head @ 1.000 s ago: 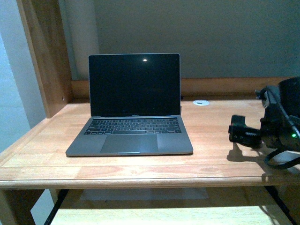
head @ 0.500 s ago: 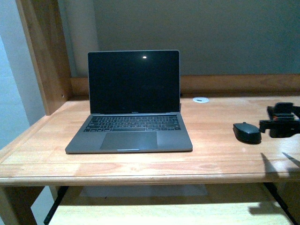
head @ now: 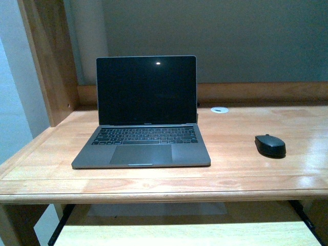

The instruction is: Place mouse

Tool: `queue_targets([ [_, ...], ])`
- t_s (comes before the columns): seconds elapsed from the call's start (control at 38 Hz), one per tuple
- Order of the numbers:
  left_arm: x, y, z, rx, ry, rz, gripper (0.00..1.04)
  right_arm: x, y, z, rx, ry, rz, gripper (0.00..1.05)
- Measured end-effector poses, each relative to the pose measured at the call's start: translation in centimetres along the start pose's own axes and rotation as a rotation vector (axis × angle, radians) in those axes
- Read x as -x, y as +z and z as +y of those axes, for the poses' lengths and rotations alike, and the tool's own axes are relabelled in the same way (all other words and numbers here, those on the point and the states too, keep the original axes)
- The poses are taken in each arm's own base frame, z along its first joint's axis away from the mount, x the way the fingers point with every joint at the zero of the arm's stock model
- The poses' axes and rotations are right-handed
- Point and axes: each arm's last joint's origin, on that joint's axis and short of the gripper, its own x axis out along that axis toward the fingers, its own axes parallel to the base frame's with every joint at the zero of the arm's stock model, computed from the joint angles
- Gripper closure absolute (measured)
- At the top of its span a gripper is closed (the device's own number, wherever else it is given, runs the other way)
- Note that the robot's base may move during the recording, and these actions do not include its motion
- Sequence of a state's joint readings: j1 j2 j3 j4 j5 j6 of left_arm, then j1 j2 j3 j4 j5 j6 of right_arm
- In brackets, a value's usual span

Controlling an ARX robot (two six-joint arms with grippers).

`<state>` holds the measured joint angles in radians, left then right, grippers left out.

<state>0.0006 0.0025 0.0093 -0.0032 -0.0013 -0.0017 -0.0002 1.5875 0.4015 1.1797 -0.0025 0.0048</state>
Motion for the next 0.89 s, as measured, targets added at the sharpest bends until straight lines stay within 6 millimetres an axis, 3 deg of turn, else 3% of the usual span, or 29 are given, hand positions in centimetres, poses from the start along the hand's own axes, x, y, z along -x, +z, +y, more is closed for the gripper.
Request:
queue_targets([
  [0.89,0.0,0.0,0.0,0.0,0.0,0.0,0.07,9.7,-0.1,0.0,0.002,-0.002,0.012,1.03],
])
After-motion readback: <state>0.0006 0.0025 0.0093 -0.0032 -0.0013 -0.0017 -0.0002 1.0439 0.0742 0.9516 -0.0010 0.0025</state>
